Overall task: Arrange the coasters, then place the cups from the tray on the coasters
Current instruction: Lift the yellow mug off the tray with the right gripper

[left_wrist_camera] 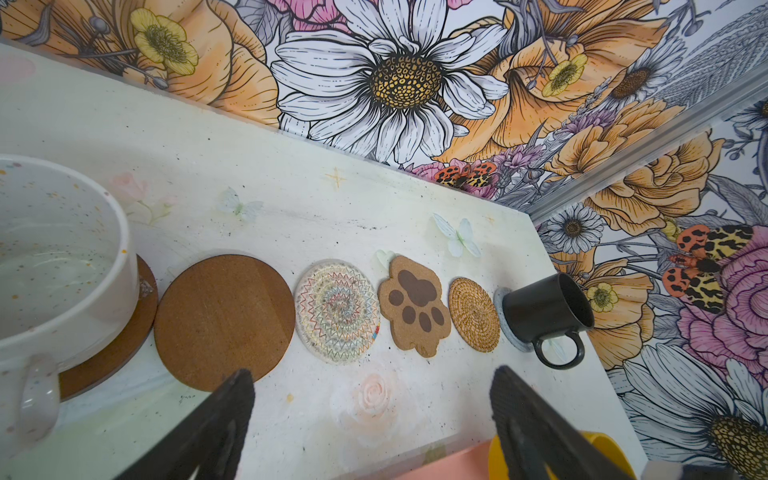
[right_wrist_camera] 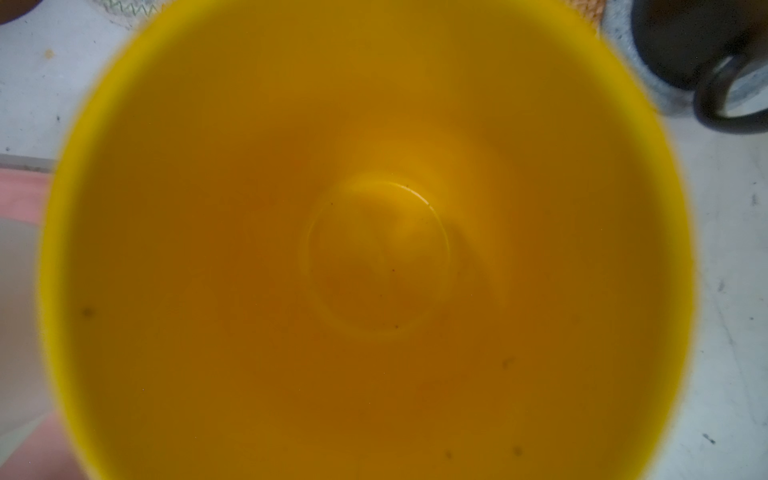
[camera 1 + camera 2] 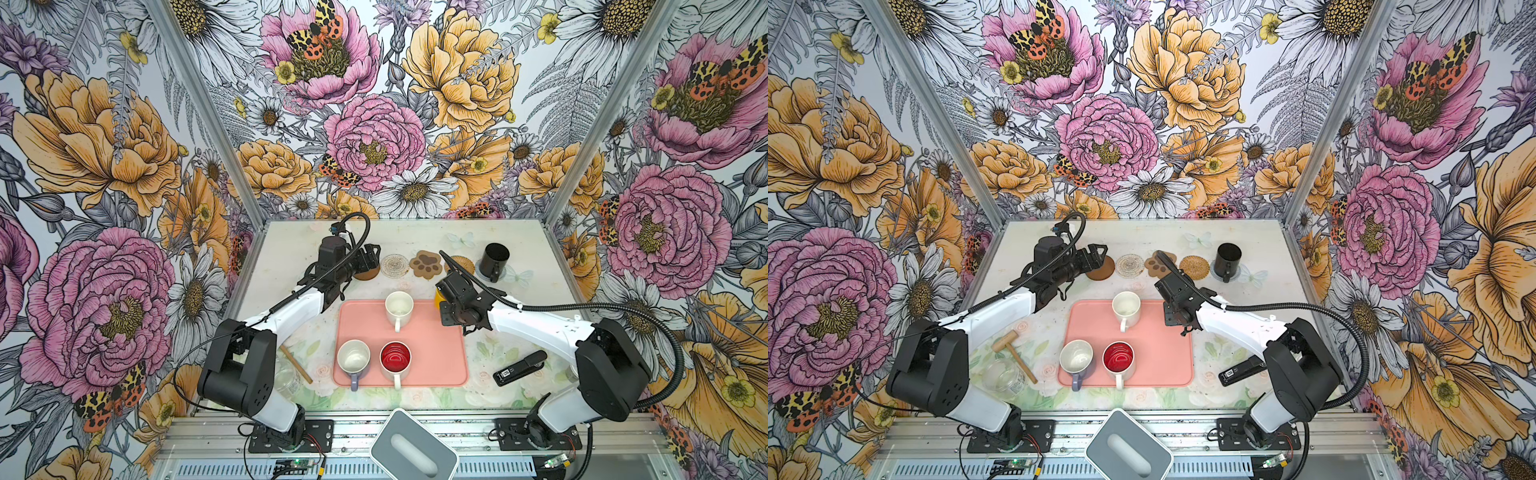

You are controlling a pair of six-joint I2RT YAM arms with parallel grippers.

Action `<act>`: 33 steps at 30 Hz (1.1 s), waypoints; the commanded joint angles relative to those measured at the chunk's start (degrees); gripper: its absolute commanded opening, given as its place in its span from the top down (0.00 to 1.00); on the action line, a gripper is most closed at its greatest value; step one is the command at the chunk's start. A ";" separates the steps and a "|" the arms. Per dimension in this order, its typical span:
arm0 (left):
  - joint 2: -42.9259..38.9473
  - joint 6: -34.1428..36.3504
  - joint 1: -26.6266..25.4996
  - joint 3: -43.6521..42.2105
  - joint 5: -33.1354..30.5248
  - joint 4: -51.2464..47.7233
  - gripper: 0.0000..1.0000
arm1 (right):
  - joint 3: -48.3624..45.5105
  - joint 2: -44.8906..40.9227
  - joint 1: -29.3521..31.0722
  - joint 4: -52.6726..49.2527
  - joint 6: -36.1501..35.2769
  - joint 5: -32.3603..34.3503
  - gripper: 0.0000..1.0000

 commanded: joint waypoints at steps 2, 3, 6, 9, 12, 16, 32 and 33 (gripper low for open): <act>-0.89 -0.47 0.52 -0.53 0.75 1.52 0.10 | 3.69 -2.51 -1.90 4.67 -2.13 1.90 1.00; -0.96 -0.46 0.51 -0.58 0.67 1.52 0.10 | 3.88 -2.50 -2.26 4.92 -2.27 1.56 1.00; -1.28 -0.36 0.54 -0.74 0.58 1.44 0.10 | 4.41 -2.60 -3.82 5.84 -2.84 0.39 1.00; -1.45 -0.28 0.55 -0.84 0.50 1.35 0.09 | 4.98 -2.51 -5.35 6.75 -3.43 -0.98 1.00; -1.57 -0.29 0.59 -0.90 0.51 1.32 0.10 | 5.99 -2.01 -7.00 7.13 -4.29 -2.03 1.00; -1.79 -0.19 0.83 -0.98 0.51 1.17 0.09 | 7.82 -0.92 -9.28 7.23 -5.28 -3.21 1.00; -2.42 -0.07 1.29 -1.18 0.14 0.65 0.09 | 17.94 9.12 -17.17 6.97 -9.40 -8.10 1.00; -2.42 -0.15 1.31 -1.19 0.04 0.66 0.09 | 18.37 9.59 -17.61 6.99 -9.52 -8.36 1.00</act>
